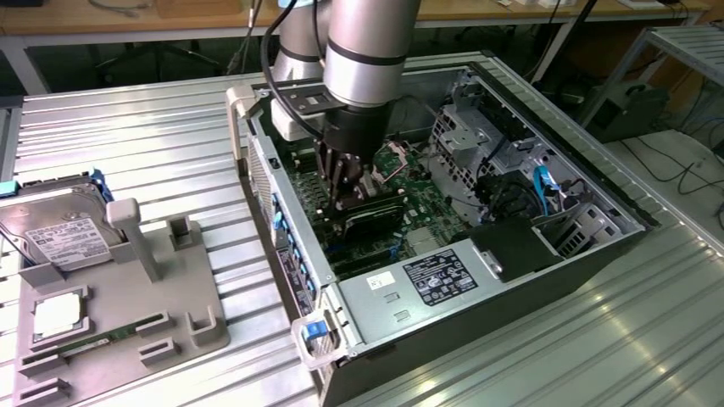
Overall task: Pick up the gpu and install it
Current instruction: 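Press down on the gpu until it lock into place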
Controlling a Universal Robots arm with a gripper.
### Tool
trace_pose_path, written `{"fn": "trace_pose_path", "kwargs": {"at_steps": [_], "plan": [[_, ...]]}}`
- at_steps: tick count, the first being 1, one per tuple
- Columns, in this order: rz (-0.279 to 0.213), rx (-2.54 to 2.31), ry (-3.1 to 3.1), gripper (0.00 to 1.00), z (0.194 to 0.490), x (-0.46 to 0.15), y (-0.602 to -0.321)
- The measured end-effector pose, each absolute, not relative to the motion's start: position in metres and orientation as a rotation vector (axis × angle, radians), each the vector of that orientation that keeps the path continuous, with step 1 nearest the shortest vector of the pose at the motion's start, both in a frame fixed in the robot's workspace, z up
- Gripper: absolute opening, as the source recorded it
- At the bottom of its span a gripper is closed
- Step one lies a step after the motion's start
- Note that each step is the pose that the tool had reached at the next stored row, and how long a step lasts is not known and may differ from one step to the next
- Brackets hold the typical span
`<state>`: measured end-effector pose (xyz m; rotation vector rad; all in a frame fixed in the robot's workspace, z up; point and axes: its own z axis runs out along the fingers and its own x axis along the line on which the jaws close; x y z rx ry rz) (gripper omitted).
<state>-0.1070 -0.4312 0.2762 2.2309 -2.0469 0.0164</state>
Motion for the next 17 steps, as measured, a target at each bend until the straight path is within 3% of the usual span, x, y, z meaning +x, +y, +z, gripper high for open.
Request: {"fn": "trace_pose_path", "kwargs": {"at_steps": [17], "plan": [[0.019, 2.229, -2.052, 0.11, 0.2758, -0.1074, -0.4309]]}}
